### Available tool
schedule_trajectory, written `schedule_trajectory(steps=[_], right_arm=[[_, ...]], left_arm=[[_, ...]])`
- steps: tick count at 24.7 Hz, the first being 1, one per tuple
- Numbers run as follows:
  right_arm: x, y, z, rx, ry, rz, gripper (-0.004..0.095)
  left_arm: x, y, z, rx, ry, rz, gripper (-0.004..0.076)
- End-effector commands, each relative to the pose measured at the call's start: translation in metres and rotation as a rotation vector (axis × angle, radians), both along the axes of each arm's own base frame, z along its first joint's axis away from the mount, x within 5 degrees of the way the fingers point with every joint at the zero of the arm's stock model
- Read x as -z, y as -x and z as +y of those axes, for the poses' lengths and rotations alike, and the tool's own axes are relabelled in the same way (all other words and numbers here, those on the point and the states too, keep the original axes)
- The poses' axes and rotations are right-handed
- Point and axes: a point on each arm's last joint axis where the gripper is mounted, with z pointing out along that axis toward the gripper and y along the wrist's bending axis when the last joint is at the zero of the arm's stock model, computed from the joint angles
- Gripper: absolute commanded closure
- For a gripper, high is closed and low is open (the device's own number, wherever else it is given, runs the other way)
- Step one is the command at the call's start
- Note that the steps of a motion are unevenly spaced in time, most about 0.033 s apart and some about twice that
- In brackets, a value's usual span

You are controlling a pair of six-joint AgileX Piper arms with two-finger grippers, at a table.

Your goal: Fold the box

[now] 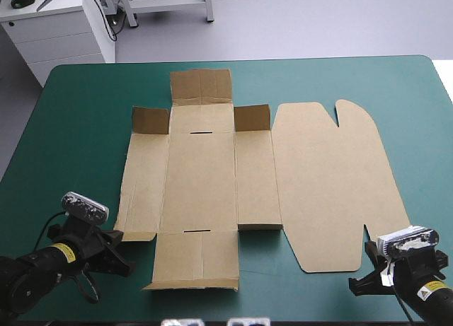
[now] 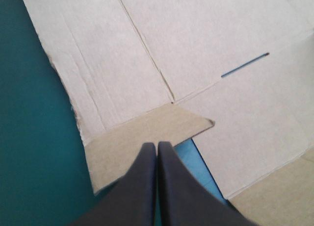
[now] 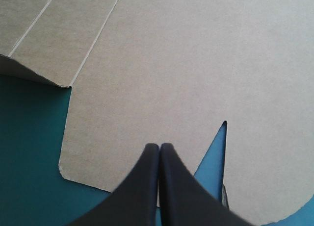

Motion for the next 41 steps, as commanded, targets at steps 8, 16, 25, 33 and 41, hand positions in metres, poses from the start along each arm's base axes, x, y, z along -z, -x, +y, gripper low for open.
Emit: schedule_trajectory(steps=[8, 16, 25, 33, 41], right_arm=[[-0.012, -0.003, 0.001, 0.007, -0.026, -0.07, 0.0927], [-0.012, -0.003, 0.001, 0.007, -0.026, -0.07, 0.0927], [-0.012, -0.004, 0.001, 0.008, -0.024, -0.072, 0.0927], [-0.012, -0.004, 0.001, 0.008, -0.024, -0.072, 0.0927], [-0.012, -0.004, 0.0, 0.009, -0.024, -0.073, 0.0927]], left_arm=[[-0.046, -0.056, -0.02, 0.003, 0.013, -0.028, 0.0705], [-0.061, -0.12, -0.046, 0.086, 0.006, 0.033, 0.0706], [-0.074, -0.142, 0.009, 0.05, 0.201, 0.111, 0.0706], [-0.072, -0.134, 0.088, -0.218, 0.258, 0.124, 0.0706], [-0.015, -0.15, 0.121, -0.251, 0.312, 0.372, 0.0706]])
